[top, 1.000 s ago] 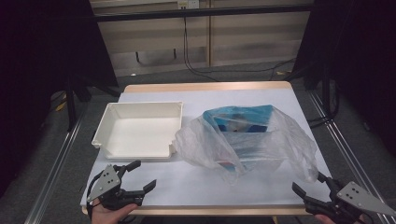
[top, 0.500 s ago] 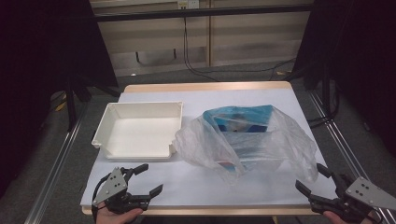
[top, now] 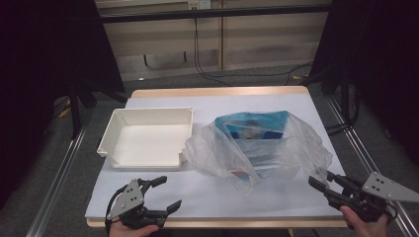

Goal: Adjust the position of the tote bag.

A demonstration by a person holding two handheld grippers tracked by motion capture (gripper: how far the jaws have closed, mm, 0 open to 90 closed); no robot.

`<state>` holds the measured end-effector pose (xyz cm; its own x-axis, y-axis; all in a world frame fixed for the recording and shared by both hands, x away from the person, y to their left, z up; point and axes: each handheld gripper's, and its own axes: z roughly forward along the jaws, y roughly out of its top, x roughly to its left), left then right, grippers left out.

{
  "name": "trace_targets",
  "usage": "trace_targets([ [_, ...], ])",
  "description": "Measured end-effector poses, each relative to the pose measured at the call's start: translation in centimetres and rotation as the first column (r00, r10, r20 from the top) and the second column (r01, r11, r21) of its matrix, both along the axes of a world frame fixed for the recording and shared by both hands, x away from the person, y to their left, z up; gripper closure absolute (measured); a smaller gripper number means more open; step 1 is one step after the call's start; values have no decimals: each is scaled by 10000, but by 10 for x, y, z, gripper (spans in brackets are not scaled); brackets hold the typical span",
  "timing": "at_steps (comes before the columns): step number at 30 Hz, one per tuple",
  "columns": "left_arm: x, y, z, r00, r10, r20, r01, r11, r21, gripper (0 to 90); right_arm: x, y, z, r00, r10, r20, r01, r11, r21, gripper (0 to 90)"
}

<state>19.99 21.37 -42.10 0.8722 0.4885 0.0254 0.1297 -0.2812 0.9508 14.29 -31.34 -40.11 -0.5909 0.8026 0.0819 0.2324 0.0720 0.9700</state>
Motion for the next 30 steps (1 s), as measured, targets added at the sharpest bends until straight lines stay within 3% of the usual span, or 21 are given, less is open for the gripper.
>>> trace_targets([
  [1,1,-2,2,10000,-52,71,52,10000,-29,195,2,0,-1,9999,139,7,-139,9999,14,724],
  [6,0,-17,11,9987,-452,220,450,9989,110,223,7,1,-1,9990,434,-125,-433,9991,39,862],
  [12,-6,-37,24,9918,-1238,315,1237,9923,29,293,7,5,4,9980,620,-133,-620,9981,8,887],
  [14,-8,-42,26,9886,-1504,48,1504,9886,-81,298,5,6,5,9989,474,21,-474,9989,23,889],
  [18,-14,-48,27,9838,-1790,-29,1790,9838,-23,336,5,7,5,9978,653,76,-653,9979,33,891],
  [22,-18,-57,32,9770,-2129,112,2128,9771,45,366,5,11,6,9963,856,117,-857,9963,54,891],
  [27,-21,-73,41,9624,-2695,339,2694,9630,65,423,5,16,14,9952,943,278,-944,9955,43,891],
  [30,-20,-82,46,9586,-2807,482,2807,9598,81,424,9,18,17,9935,1098,306,-1101,9939,98,892],
])
